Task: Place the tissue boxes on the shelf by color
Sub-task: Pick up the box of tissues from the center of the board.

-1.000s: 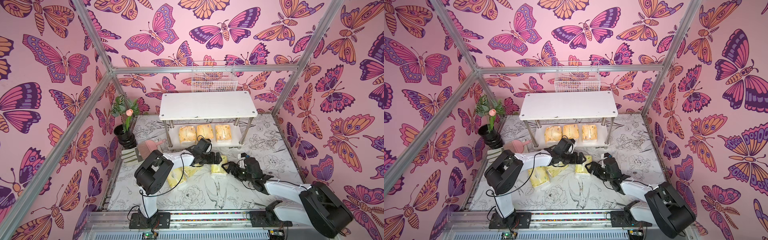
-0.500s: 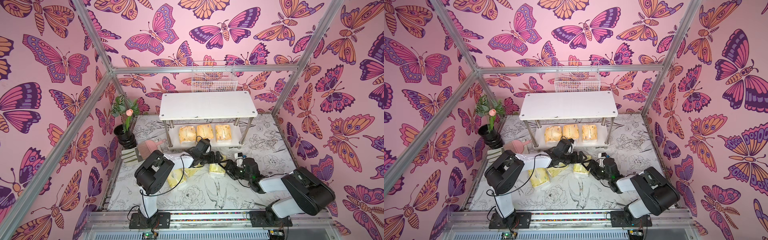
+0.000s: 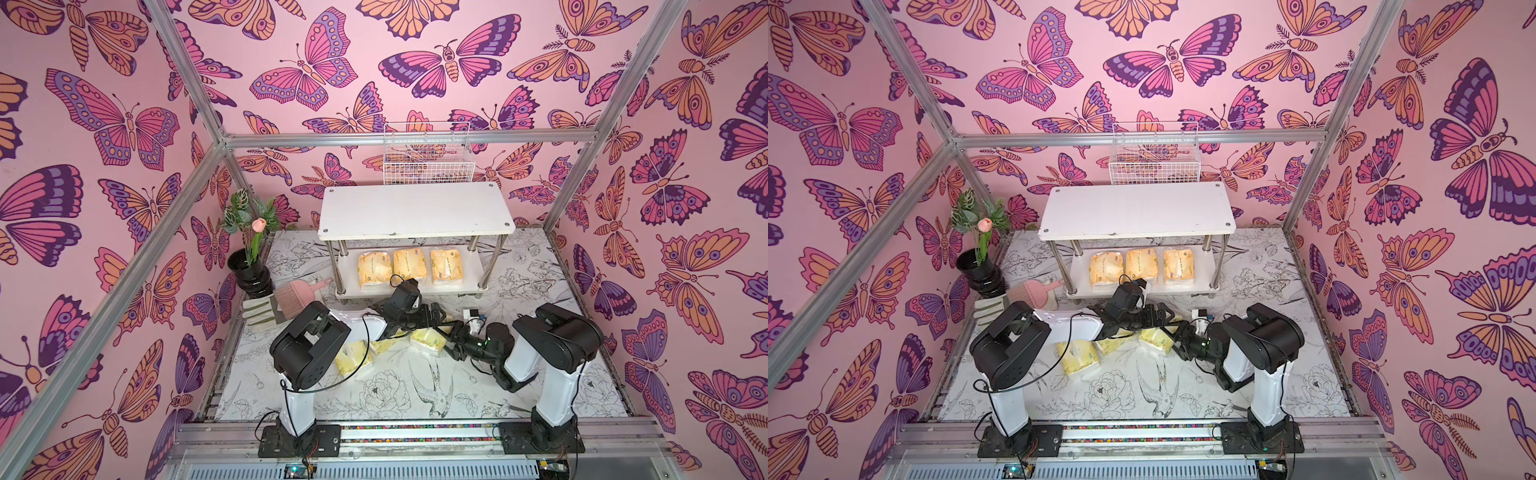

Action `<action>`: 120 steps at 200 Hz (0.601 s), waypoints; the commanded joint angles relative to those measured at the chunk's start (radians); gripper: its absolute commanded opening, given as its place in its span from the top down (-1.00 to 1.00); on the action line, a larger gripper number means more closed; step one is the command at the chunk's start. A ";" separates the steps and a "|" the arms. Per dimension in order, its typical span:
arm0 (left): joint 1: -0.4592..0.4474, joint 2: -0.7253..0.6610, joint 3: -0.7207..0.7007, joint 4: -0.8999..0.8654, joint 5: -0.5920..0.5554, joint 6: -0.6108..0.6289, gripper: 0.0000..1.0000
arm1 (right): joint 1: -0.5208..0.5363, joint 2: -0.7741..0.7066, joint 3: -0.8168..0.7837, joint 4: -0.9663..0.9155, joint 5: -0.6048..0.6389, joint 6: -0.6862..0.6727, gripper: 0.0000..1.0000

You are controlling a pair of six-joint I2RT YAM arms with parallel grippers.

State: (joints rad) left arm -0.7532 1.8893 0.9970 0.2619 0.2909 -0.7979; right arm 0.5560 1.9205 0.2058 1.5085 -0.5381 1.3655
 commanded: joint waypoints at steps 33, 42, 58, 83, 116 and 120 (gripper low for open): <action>-0.037 0.019 -0.035 -0.075 0.042 0.008 -1.00 | 0.000 0.033 0.010 -0.088 0.033 0.024 -0.20; -0.037 0.013 -0.033 -0.075 0.044 0.007 -1.00 | 0.001 0.025 0.009 -0.088 0.032 0.027 -0.11; -0.037 0.000 -0.026 -0.076 0.048 0.006 -1.00 | 0.000 0.011 0.002 -0.088 0.032 0.032 0.01; -0.037 -0.034 -0.006 -0.091 0.054 0.009 -1.00 | 0.000 -0.024 -0.017 -0.088 0.039 0.041 0.22; -0.037 -0.089 0.056 -0.171 0.056 0.031 -0.99 | -0.001 -0.103 -0.040 -0.094 0.039 0.064 0.71; -0.037 -0.095 0.065 -0.189 0.054 0.035 -1.00 | 0.000 -0.112 -0.042 -0.094 0.038 0.068 0.74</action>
State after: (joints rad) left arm -0.7860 1.8580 1.0088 0.1707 0.3229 -0.7914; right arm 0.5560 1.8633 0.1745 1.4200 -0.5083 1.4170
